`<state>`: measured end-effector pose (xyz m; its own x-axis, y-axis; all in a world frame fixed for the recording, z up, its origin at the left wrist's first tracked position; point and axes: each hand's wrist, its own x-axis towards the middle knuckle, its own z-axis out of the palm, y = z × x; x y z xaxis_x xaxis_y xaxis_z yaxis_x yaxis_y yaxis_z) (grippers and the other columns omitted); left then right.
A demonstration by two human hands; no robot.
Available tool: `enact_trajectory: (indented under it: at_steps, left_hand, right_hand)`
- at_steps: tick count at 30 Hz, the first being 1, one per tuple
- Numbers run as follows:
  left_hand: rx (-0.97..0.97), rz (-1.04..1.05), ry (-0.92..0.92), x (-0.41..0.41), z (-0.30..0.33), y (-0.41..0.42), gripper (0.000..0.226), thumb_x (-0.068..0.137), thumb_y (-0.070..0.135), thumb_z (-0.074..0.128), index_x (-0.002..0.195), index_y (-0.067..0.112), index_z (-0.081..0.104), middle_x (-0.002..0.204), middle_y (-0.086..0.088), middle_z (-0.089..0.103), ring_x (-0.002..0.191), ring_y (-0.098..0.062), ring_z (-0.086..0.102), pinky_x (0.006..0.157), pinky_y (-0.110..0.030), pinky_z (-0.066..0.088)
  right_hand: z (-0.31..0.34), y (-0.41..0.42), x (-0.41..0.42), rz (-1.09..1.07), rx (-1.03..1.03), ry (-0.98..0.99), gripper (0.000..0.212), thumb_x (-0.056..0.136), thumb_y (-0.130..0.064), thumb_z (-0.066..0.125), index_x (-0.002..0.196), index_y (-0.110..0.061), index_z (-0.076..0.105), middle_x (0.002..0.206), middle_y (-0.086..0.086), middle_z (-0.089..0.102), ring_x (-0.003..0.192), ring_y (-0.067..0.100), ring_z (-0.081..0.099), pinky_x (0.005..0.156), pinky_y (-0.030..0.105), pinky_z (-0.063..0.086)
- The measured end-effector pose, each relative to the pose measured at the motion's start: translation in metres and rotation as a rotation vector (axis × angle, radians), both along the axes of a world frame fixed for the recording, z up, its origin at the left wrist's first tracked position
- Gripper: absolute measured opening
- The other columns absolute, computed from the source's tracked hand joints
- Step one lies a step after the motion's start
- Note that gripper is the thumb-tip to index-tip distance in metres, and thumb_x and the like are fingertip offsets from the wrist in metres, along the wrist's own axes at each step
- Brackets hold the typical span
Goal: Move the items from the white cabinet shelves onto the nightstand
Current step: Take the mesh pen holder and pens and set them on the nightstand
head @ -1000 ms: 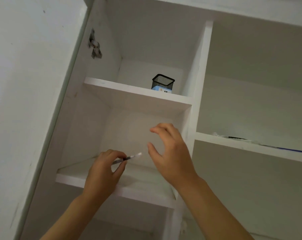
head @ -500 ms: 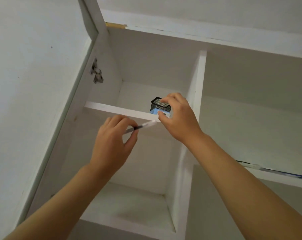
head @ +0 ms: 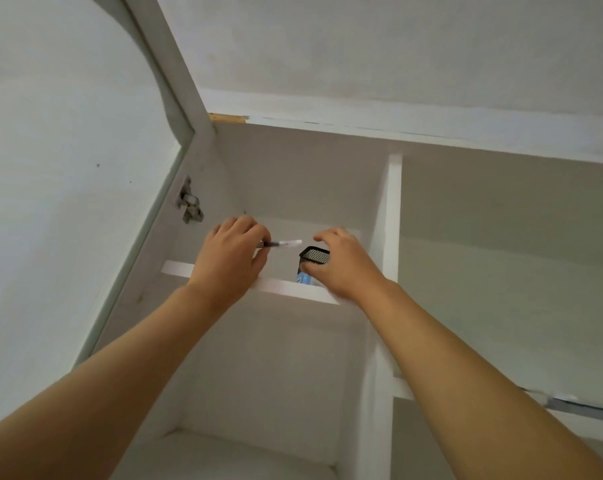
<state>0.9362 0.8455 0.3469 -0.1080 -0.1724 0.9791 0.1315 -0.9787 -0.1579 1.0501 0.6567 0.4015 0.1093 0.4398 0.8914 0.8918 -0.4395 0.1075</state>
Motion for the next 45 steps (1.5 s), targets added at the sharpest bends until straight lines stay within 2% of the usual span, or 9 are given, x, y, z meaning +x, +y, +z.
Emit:
enact_trajectory:
  at_steps: [3, 7, 15, 19, 26, 30, 37, 42, 45]
  left_hand:
    - [-0.043, -0.106, -0.001, 0.012, 0.000, 0.007, 0.008, 0.093, 0.015, 0.074, 0.100, 0.016, 0.071, 0.094, 0.004, 0.061, 0.085, -0.021, 0.054, 0.074, -0.034, 0.046]
    - [-0.117, -0.288, -0.037, 0.022, -0.002, 0.016, 0.011, 0.092, 0.013, 0.075, 0.096, 0.020, 0.068, 0.091, 0.012, 0.059, 0.086, -0.013, 0.052, 0.074, -0.020, 0.039]
    - [-0.110, -0.334, -0.085, 0.024, -0.006, 0.018, 0.009, 0.089, 0.017, 0.077, 0.094, 0.022, 0.072, 0.090, 0.012, 0.063, 0.089, -0.016, 0.057, 0.072, -0.030, 0.047]
    - [-0.113, -0.335, -0.091, 0.024, -0.006, 0.019, 0.008, 0.088, 0.017, 0.078, 0.093, 0.022, 0.073, 0.089, 0.011, 0.064, 0.088, -0.017, 0.057, 0.071, -0.035, 0.050]
    - [-0.122, -0.340, -0.117, 0.023, -0.007, 0.020, 0.011, 0.085, 0.014, 0.081, 0.091, 0.021, 0.075, 0.088, 0.009, 0.066, 0.087, -0.019, 0.057, 0.069, -0.031, 0.043]
    - [-0.114, -0.336, -0.120, 0.023, -0.007, 0.020, 0.010, 0.085, 0.014, 0.081, 0.091, 0.019, 0.076, 0.088, 0.007, 0.066, 0.086, -0.020, 0.059, 0.070, -0.035, 0.048]
    - [-0.127, -0.340, -0.117, 0.022, -0.008, 0.017, 0.009, 0.086, 0.014, 0.081, 0.092, 0.018, 0.076, 0.088, 0.007, 0.067, 0.087, -0.020, 0.059, 0.073, -0.031, 0.046]
    - [-0.133, -0.331, -0.114, 0.021, -0.007, 0.017, 0.008, 0.086, 0.015, 0.080, 0.092, 0.018, 0.076, 0.087, 0.007, 0.067, 0.087, -0.020, 0.059, 0.073, -0.030, 0.044]
    - [-0.138, -0.324, -0.111, 0.022, -0.007, 0.017, 0.008, 0.086, 0.015, 0.080, 0.092, 0.018, 0.076, 0.088, 0.007, 0.067, 0.086, -0.021, 0.059, 0.074, -0.033, 0.047]
  right_hand:
    - [0.007, 0.005, 0.008, -0.021, 0.014, 0.030, 0.067, 0.089, -0.040, 0.079, 0.146, -0.016, 0.055, 0.147, 0.000, 0.049, 0.132, 0.023, 0.049, 0.107, 0.039, 0.046]
    - [0.014, 0.014, 0.016, -0.031, -0.028, 0.042, 0.068, 0.082, -0.037, 0.087, 0.141, -0.015, 0.060, 0.139, 0.002, 0.053, 0.123, 0.024, 0.055, 0.104, 0.039, 0.050]
    - [0.017, 0.019, 0.015, -0.093, -0.089, 0.028, 0.069, 0.079, -0.027, 0.089, 0.141, -0.018, 0.061, 0.141, 0.005, 0.048, 0.124, 0.026, 0.055, 0.097, 0.030, 0.047]
    - [0.017, 0.021, 0.013, -0.075, -0.084, 0.055, 0.066, 0.076, -0.025, 0.091, 0.135, -0.019, 0.063, 0.132, 0.003, 0.047, 0.113, 0.025, 0.055, 0.086, 0.028, 0.044]
    - [0.016, 0.019, 0.011, 0.049, 0.016, 0.008, 0.031, 0.087, -0.012, 0.081, 0.116, -0.016, 0.070, 0.113, -0.003, 0.047, 0.098, 0.020, 0.057, 0.080, 0.026, 0.046]
    - [0.016, 0.018, 0.010, 0.090, 0.089, -0.051, 0.017, 0.096, -0.006, 0.069, 0.111, -0.012, 0.073, 0.111, 0.001, 0.051, 0.100, 0.020, 0.058, 0.086, 0.031, 0.055]
    - [0.017, 0.022, 0.014, 0.070, 0.002, 0.080, 0.023, 0.097, -0.006, 0.065, 0.116, -0.016, 0.073, 0.118, 0.007, 0.070, 0.104, 0.023, 0.067, 0.085, 0.035, 0.058]
    - [0.020, 0.024, 0.015, -0.001, -0.052, 0.043, 0.029, 0.095, -0.008, 0.067, 0.122, -0.017, 0.072, 0.120, 0.004, 0.067, 0.106, 0.023, 0.065, 0.092, 0.039, 0.057]
    - [0.020, 0.027, 0.015, -0.042, -0.115, 0.014, 0.039, 0.090, -0.017, 0.078, 0.127, -0.019, 0.068, 0.117, 0.000, 0.062, 0.104, 0.023, 0.064, 0.087, 0.036, 0.056]
